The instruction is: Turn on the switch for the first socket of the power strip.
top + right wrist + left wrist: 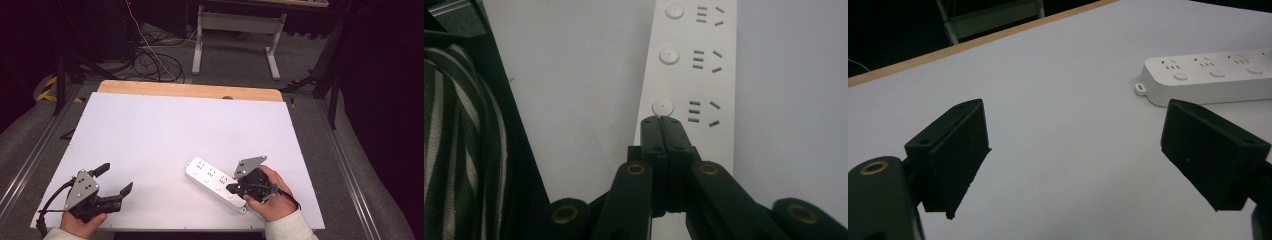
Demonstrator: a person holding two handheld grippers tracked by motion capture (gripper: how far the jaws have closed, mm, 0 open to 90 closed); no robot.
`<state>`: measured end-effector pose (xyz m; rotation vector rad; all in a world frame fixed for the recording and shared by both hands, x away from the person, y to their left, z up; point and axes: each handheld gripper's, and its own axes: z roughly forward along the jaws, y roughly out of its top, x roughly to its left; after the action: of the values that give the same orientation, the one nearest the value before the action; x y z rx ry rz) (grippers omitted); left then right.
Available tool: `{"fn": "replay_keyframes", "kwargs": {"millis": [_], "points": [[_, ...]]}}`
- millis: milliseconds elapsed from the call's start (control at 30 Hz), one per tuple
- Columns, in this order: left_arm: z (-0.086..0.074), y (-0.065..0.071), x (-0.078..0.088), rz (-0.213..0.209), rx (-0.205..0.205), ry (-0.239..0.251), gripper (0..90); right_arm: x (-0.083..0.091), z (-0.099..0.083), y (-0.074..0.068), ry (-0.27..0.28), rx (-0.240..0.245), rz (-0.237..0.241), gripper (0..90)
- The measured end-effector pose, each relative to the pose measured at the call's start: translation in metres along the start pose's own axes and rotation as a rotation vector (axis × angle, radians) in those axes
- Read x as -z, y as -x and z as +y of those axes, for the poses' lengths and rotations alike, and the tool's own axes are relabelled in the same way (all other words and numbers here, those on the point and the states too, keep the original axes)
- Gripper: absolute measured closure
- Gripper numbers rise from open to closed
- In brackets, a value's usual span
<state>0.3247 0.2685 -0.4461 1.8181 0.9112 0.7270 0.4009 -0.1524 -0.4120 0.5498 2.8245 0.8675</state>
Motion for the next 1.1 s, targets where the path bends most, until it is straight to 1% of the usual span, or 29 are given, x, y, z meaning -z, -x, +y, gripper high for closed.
{"fn": "replay_keyframes", "kwargs": {"millis": [133, 333, 367, 433, 500, 633, 733, 1100], "points": [[0.000, 0.000, 0.000, 0.000, -0.001, 0.000, 12.6, -0.005, 0.000, 0.000, -0.035, -0.009, -0.003, 90.0], [0.000, 0.000, 0.000, 0.001, -0.004, -0.001, 12.6, -0.012, -0.002, 0.001, -0.081, -0.002, -0.001, 90.0], [0.000, 0.000, 0.000, 0.001, -0.004, -0.001, 12.6, -0.012, -0.002, 0.001, -0.081, -0.002, -0.001, 90.0], [0.000, 0.000, 0.000, -0.001, 0.002, -0.001, 12.6, -0.016, -0.003, 0.001, -0.098, 0.000, -0.001, 90.0], [0.000, -0.001, 0.000, 0.002, -0.006, -0.003, 12.6, -0.018, -0.004, 0.001, -0.109, 0.002, -0.003, 90.0], [0.000, -0.001, 0.000, 0.002, -0.006, -0.003, 12.6, -0.020, -0.004, 0.001, -0.114, -0.002, 0.000, 90.0], [0.000, -0.001, 0.000, 0.002, -0.006, -0.004, 12.6, -0.023, -0.004, 0.001, -0.120, 0.011, 0.003, 90.0], [0.000, 0.000, 0.000, 0.001, -0.005, -0.004, 12.6, -0.024, -0.005, 0.001, -0.116, 0.005, 0.008, 90.0]]}}
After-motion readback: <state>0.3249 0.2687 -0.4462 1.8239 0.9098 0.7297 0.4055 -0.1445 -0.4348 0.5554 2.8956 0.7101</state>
